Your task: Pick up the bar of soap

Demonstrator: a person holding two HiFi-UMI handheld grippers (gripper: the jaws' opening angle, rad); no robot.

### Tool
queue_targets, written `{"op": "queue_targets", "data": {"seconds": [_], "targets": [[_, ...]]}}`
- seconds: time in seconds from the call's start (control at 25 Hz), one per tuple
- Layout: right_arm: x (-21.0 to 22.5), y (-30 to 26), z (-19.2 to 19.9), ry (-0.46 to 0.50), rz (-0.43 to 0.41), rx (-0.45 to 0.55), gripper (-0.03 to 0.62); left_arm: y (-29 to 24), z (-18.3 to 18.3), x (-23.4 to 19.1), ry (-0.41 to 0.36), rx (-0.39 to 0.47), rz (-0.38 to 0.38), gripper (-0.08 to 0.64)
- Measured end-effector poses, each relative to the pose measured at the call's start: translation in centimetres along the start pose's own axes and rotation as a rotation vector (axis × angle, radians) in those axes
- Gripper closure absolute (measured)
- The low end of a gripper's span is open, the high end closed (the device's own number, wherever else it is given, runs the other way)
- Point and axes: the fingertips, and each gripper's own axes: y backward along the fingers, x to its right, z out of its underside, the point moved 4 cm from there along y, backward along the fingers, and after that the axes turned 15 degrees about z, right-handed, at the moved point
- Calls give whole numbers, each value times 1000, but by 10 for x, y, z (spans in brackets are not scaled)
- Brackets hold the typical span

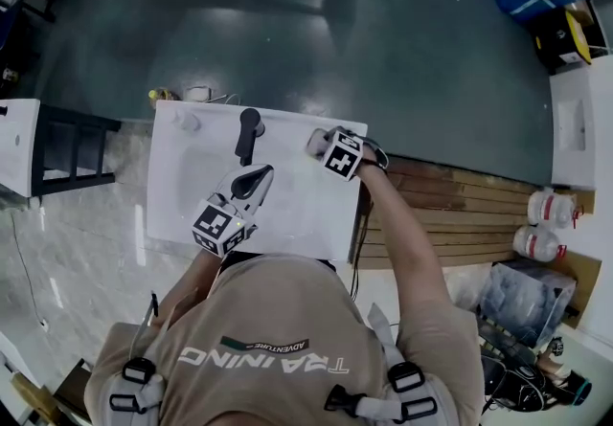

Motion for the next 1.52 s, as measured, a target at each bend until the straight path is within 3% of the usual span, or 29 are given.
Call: {"op": "queue_targets", "data": {"seconds": [0.48,1.2,1.52], "targets": [[1,28,-2,-29,32,63,394,9,-10,2,-18,-10,-4,568],[2,149,-18,-285,284,394,393,18,-35,15,-105,-8,8,568],[-1,215,-27,-369,403,596,394,22,-63,19,-173,8,3,568]]}}
